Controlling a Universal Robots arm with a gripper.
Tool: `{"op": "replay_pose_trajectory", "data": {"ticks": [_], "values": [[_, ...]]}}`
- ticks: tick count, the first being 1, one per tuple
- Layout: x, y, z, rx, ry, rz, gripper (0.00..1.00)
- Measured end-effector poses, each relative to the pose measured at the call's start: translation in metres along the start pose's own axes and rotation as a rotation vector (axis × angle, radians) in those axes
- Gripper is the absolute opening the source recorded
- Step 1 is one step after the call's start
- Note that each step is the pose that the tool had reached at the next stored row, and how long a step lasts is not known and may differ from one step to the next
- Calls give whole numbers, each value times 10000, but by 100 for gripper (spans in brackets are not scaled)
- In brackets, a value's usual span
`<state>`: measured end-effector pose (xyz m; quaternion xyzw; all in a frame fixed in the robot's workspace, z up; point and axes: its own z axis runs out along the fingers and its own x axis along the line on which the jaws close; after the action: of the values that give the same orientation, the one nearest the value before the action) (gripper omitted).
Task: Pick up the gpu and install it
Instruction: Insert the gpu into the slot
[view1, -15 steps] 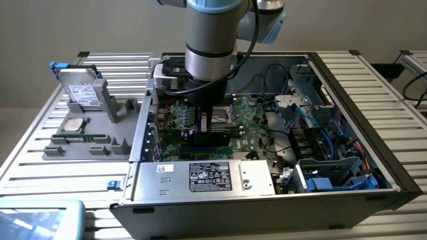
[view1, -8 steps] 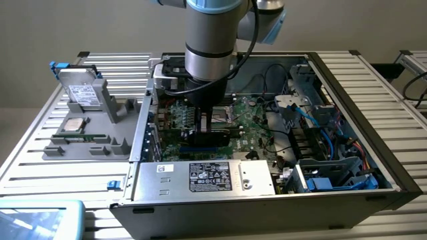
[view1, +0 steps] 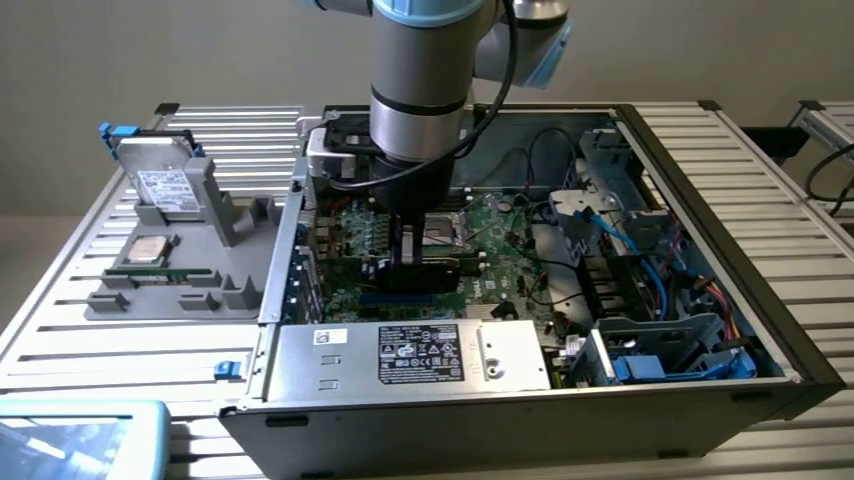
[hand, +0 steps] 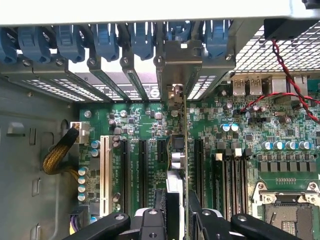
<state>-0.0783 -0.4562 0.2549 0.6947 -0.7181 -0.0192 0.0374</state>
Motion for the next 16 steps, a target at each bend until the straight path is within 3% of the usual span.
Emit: {"op": "replay_pose_trajectory", "data": {"ticks": [16], "values": [[-21, 3, 16, 8, 9, 1, 28]]}}
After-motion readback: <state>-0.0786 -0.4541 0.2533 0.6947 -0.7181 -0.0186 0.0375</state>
